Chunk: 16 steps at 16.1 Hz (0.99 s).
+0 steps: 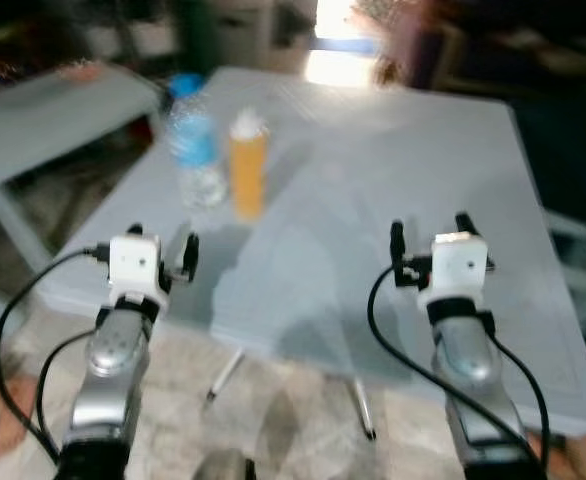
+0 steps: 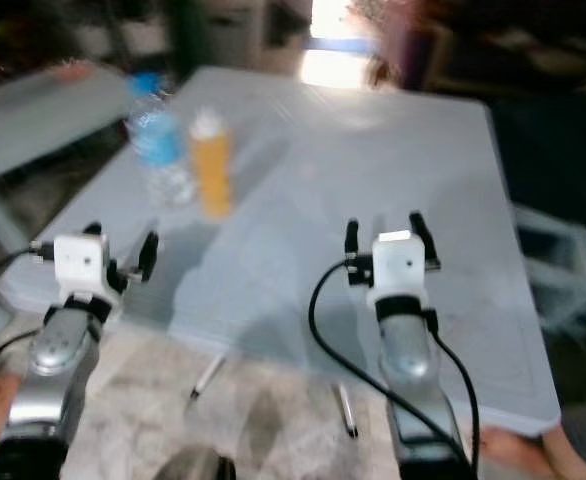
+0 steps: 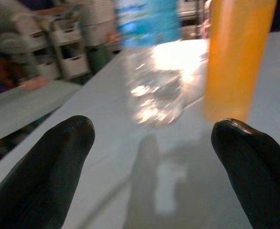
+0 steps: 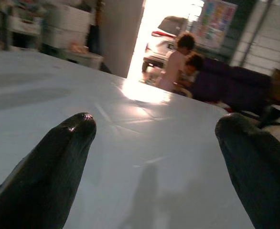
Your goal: Restocking fridge
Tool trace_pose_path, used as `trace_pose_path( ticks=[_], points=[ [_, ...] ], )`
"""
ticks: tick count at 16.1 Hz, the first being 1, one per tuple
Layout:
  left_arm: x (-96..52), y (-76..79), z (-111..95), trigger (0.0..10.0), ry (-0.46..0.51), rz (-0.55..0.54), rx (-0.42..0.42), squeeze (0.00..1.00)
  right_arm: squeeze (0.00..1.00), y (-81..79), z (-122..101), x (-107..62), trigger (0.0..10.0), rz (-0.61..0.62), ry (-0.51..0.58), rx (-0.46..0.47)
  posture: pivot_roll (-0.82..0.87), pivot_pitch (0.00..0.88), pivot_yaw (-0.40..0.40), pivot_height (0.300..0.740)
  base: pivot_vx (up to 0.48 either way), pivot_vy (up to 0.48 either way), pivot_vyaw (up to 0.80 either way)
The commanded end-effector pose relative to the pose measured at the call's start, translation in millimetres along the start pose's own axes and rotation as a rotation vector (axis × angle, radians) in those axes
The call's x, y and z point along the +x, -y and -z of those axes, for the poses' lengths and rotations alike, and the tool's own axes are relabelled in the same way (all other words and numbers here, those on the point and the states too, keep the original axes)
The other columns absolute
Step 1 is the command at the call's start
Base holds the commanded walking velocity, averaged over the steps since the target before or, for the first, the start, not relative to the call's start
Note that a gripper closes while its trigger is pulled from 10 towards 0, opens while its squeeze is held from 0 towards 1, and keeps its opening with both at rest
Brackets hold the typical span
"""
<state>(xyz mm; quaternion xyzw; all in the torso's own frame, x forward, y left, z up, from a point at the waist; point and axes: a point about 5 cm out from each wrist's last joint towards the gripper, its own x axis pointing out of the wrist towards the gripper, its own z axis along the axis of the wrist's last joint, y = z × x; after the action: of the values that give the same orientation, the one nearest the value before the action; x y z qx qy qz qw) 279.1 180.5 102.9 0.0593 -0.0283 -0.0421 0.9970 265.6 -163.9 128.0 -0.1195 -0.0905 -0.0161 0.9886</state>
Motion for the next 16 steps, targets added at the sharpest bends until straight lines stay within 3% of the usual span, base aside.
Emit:
trace_pose_path(
  ticks=[1,7,16],
  points=[
    [0.2,4.6,-1,10.0,0.006,0.011,-0.01,0.0,0.0,5.7,2,-0.2,10.0,0.009,-0.005,-0.003,-0.02,0.065,-0.011,0.74,0.0,0.368,0.0],
    [0.4,1.7,0,10.0,0.0,-0.005,-0.003,0.0,0.0,1.0,2,1.1,10.0,-0.016,-0.003,-0.004,-0.01,0.069,-0.016,0.74,0.0,0.0,0.0],
    [1.7,6.3,-5,10.0,0.029,0.01,0.016,0.0,0.0,1.9,-7,12.6,10.0,-0.028,0.042,-0.014,-0.01,0.079,-0.014,0.74,0.031,0.451,0.0]
  ],
)
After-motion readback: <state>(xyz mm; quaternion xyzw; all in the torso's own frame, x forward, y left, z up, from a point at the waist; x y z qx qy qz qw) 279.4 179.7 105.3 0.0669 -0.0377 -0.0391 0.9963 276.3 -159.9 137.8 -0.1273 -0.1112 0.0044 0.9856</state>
